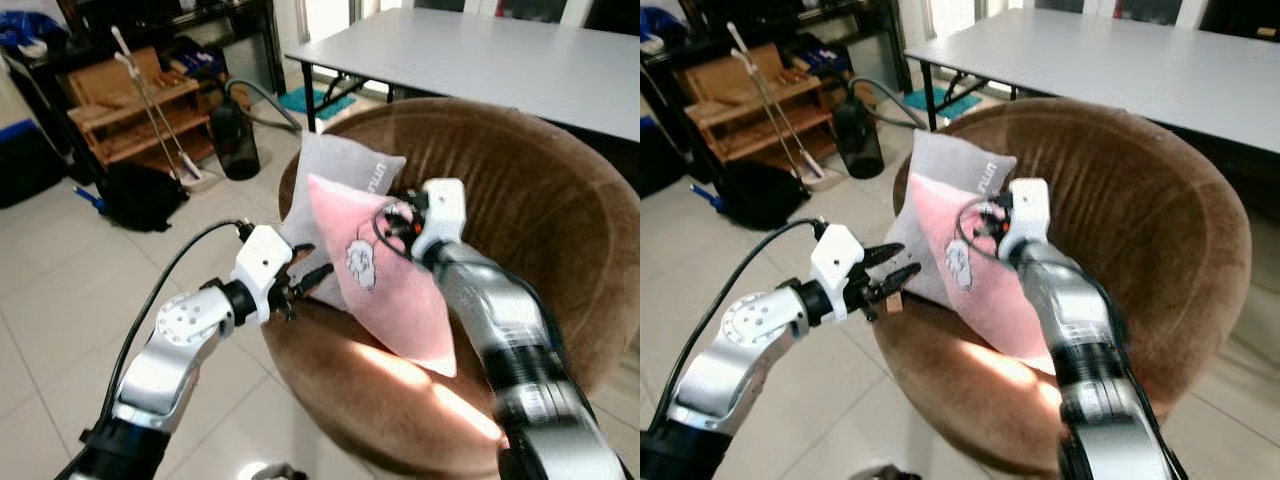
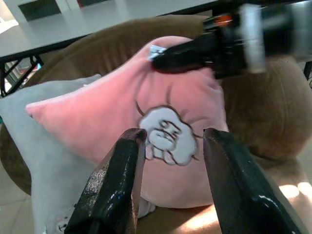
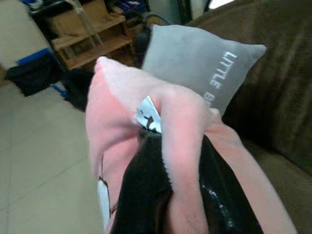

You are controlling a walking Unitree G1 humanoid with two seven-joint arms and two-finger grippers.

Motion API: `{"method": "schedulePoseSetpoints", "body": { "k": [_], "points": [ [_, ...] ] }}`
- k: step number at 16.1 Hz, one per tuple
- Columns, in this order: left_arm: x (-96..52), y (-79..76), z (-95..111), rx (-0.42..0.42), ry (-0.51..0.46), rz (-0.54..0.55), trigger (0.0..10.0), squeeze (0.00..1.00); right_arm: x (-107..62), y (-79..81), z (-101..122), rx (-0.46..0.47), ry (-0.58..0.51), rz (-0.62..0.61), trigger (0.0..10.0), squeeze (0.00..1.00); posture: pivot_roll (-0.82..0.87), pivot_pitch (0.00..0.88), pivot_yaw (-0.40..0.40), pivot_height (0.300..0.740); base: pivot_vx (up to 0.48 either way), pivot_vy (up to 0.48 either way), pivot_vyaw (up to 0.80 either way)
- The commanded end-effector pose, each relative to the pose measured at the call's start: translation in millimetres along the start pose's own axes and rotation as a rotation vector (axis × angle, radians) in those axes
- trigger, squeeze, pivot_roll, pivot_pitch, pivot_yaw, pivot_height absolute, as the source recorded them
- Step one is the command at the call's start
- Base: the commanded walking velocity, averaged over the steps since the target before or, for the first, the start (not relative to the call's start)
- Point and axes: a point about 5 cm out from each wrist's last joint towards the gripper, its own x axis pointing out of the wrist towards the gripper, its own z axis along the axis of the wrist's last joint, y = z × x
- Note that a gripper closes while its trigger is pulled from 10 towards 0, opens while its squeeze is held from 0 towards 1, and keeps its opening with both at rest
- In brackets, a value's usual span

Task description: Move the pillow to the sofa from floor

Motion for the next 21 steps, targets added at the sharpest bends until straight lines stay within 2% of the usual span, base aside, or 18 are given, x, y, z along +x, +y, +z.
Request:
{"method": "schedulePoseSetpoints", "body": {
  "k": [1,2,4,5,6,11,16,18,19,20,21],
  "points": [
    [-3.1,1.6,3.8,0.012,-0.002,-0.004,10.0,0.0,4.0,-2.1,13.5,-0.013,-0.068,-0.041,10.0,0.0,0.02,0.076,0.099,0.74,0.0,0.0,0.0],
    [-5.4,2.6,5.0,0.012,-0.001,0.002,10.0,0.0,13.2,-5.9,24.4,0.012,-0.094,-0.12,10.0,0.0,0.03,0.093,0.086,0.74,0.0,0.0,0.0],
    [-8.5,3.3,6.4,0.015,0.0,0.017,10.0,0.0,20.5,-8.4,32.1,0.014,-0.112,-0.187,10.0,0.0,0.04,0.104,0.076,0.74,0.0,0.0,0.0],
    [-10.5,4.1,8.0,0.018,-0.006,0.039,10.0,0.0,23.4,-9.9,35.6,0.001,-0.126,-0.213,10.0,0.64,0.06,0.122,0.062,0.74,0.0,0.0,0.0],
    [-11.5,4.6,8.6,0.022,-0.007,0.049,10.0,0.0,24.4,-9.5,37.6,0.006,-0.138,-0.204,10.0,1.0,0.06,0.126,0.059,0.74,0.0,0.0,0.0],
    [-16.6,9.4,12.7,0.029,-0.018,0.115,10.0,0.0,24.2,-13.0,75.1,-0.146,-0.311,-0.286,10.0,1.0,0.08,0.144,0.044,0.74,0.0,0.0,0.0],
    [-17.3,9.9,13.8,0.03,-0.02,0.133,10.0,0.0,20.6,-20.1,98.9,-0.168,-0.394,-0.327,10.0,1.0,0.08,0.156,0.039,0.74,0.0,0.0,0.0],
    [-17.5,9.2,13.5,0.027,-0.019,0.14,10.0,0.0,23.1,-16.7,100.2,-0.102,-0.368,-0.254,10.0,1.0,0.08,0.161,0.038,0.74,0.0,0.0,0.0],
    [-17.9,7.5,12.2,0.023,-0.017,0.139,10.0,0.0,24.6,-13.6,96.1,-0.148,-0.344,-0.235,10.0,1.0,0.07,0.163,0.037,0.74,0.0,0.0,0.0],
    [-17.8,6.0,10.9,0.022,-0.014,0.139,10.0,0.0,25.2,-12.3,92.0,-0.145,-0.336,-0.22,10.0,0.0,0.07,0.165,0.036,0.74,0.0,0.0,0.0],
    [-17.5,3.4,8.8,0.012,-0.01,0.141,10.0,0.0,26.2,-8.3,79.8,-0.124,-0.316,-0.151,10.0,0.0,0.06,0.166,0.033,0.74,0.0,0.0,0.0]
  ]
}}
